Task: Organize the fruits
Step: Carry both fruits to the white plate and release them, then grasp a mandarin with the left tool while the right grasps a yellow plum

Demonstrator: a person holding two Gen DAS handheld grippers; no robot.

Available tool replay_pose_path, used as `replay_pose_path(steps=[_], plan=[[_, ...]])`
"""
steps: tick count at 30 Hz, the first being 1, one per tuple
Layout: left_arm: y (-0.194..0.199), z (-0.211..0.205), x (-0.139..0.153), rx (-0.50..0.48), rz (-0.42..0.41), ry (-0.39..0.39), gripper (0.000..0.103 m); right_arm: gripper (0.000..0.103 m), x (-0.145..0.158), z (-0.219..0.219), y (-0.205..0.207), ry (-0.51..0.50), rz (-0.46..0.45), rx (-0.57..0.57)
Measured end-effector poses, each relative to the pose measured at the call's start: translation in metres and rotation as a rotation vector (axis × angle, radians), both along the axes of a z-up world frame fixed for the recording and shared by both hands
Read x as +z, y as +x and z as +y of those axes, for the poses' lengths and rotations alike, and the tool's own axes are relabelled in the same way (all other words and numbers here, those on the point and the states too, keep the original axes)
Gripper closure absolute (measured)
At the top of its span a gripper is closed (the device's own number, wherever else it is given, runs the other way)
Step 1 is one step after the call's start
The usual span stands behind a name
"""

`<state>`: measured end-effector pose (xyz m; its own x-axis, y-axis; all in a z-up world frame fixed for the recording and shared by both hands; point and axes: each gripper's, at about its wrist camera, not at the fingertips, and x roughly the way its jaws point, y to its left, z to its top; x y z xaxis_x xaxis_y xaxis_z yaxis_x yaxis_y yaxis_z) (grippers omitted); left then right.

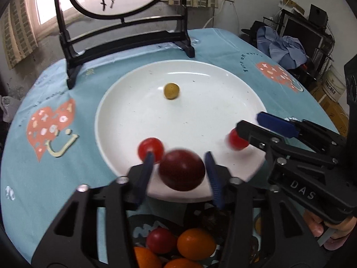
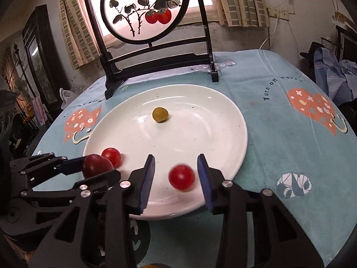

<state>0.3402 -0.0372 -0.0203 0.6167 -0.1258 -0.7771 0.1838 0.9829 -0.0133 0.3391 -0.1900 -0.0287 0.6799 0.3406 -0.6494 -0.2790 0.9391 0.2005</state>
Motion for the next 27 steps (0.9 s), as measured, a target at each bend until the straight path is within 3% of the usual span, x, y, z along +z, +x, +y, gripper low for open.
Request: replay_pose_path(steps=[1, 2, 6, 10, 16, 22, 27], plan=[[-0.005, 0.004, 0.006, 0.006, -0.030, 0.001, 0.019, 0.050, 0.002, -0.004, -0.002, 0.013, 0.000, -0.006], [-0.010, 0.007, 0.013, 0.008, -0.059, -0.009, 0.009, 0.042, 0.004, -0.010, -0.006, 0.039, -0.001, -0.018], [-0.034, 0.024, 0.035, 0.017, -0.111, -0.084, 0.006, 0.041, 0.014, -0.016, -0.021, 0.066, 0.008, -0.013], [-0.062, 0.044, 0.034, 0.026, -0.121, -0.138, 0.004, 0.041, 0.014, -0.008, -0.043, 0.046, 0.004, 0.047], [-0.100, 0.070, 0.009, 0.104, -0.100, -0.136, 0.004, 0.041, 0.010, 0.006, -0.076, 0.013, -0.020, 0.126], [-0.124, 0.084, -0.002, 0.147, -0.066, -0.123, 0.004, 0.041, 0.004, 0.012, -0.107, -0.004, 0.029, 0.185], [-0.131, 0.095, -0.006, 0.190, -0.058, -0.134, 0.005, 0.041, 0.007, 0.002, -0.112, -0.049, -0.014, 0.138]])
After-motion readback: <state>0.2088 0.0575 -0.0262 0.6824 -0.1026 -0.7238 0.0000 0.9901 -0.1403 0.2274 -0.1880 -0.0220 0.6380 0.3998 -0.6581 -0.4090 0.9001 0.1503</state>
